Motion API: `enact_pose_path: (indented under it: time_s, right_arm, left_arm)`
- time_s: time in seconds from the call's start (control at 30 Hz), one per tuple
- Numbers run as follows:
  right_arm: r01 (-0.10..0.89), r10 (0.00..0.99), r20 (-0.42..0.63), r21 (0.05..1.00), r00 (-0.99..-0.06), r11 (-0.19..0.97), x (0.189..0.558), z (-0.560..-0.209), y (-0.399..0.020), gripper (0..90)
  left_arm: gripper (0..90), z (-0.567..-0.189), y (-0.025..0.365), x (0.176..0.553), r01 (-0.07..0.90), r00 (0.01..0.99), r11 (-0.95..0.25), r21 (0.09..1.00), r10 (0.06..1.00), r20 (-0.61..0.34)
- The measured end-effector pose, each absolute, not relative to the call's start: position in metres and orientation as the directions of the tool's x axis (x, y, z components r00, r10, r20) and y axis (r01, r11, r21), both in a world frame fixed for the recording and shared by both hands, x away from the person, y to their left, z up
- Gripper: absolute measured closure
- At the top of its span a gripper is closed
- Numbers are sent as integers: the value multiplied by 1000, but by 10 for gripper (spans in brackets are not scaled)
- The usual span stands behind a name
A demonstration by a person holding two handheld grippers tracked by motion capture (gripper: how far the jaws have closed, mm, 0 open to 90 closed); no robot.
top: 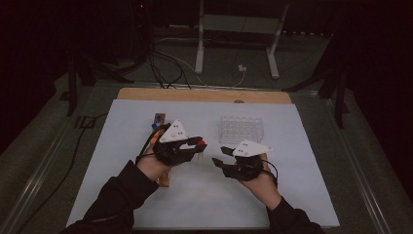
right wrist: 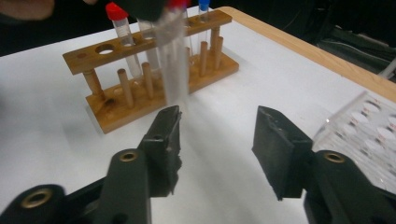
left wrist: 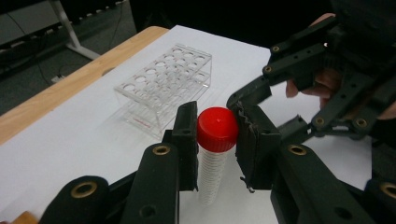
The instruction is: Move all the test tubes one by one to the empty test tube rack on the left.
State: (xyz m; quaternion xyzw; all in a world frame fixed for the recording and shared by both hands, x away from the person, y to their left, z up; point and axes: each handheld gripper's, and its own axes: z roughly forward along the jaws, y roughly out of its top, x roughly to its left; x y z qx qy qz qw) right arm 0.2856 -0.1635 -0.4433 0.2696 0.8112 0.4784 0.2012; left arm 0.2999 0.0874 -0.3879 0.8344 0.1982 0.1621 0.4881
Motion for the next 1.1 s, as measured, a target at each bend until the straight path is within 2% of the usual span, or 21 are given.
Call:
enact_pose_path:
  time_s: [0.3,0.37,0.5,0.6,1.1]
  right_arm:
    - [287,689,-49,886,-723,364,288,-449,-183,163]
    - [292,701,-47,888,-712,355,289,-449,-187,138]
    - [312,715,-21,890,-699,332,293,-449,-195,28]
    - [319,710,-4,892,-704,321,295,-449,-199,1]
    - [312,712,-7,896,-702,317,296,-448,-199,1]
  left_arm:
    - [717,-375,110,290,160,852,-443,882,513,104]
    - [717,-372,117,287,156,847,-441,884,520,110]
    - [717,-367,130,282,153,835,-438,886,537,121]
    - [717,-363,141,277,152,825,-429,890,552,125]
    - [717,-360,187,259,171,769,-407,897,624,136]
